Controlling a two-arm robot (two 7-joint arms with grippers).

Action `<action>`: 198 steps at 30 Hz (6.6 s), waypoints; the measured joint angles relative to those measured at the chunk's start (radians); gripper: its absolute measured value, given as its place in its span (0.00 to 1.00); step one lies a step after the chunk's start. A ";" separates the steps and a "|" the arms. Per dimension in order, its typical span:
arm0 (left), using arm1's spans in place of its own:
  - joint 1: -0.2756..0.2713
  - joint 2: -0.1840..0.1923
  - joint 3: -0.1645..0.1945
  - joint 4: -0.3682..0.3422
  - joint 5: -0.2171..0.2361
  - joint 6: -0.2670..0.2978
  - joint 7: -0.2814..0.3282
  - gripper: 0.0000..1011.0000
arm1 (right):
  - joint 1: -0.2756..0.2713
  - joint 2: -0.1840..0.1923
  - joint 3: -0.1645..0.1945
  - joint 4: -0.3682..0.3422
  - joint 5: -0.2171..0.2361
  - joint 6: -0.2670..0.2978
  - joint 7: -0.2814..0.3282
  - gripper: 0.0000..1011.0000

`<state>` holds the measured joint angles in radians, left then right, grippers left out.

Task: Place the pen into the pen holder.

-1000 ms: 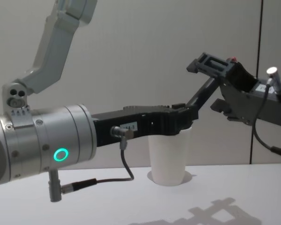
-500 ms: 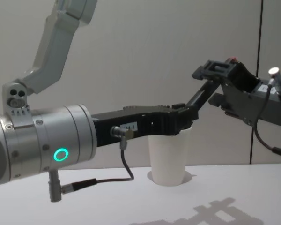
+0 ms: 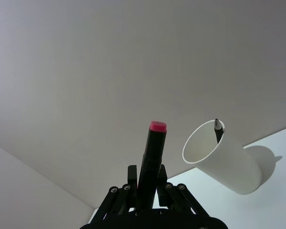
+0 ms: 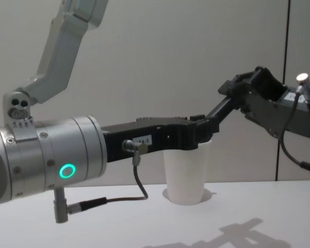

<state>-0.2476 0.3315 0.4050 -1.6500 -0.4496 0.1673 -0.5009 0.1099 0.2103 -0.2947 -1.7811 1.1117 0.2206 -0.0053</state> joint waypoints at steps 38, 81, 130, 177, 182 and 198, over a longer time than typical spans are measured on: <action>0.000 0.000 0.000 0.000 0.000 -0.001 0.001 0.91 | -0.001 0.001 0.000 0.000 0.001 -0.003 -0.003 0.21; 0.000 0.000 0.000 0.000 0.000 0.000 0.000 0.99 | 0.170 0.010 0.059 0.175 -0.029 -0.079 0.090 0.21; 0.000 0.000 0.000 0.000 0.000 0.000 0.000 0.99 | 0.438 -0.096 -0.004 0.601 -0.300 -0.141 0.312 0.21; 0.000 0.000 0.000 0.000 0.000 0.000 0.000 0.99 | 0.458 -0.110 -0.065 0.677 -0.662 -0.315 0.291 0.30; 0.000 0.000 0.000 0.000 0.000 0.000 0.000 0.99 | 0.457 -0.110 -0.067 0.678 -0.685 -0.326 0.282 0.46; 0.000 0.000 0.000 0.000 0.000 0.000 0.000 0.99 | 0.455 -0.109 -0.070 0.678 -0.716 -0.339 0.270 0.95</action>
<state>-0.2477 0.3314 0.4049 -1.6500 -0.4497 0.1670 -0.5005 0.5650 0.1016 -0.3652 -1.1027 0.3954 -0.1188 0.2646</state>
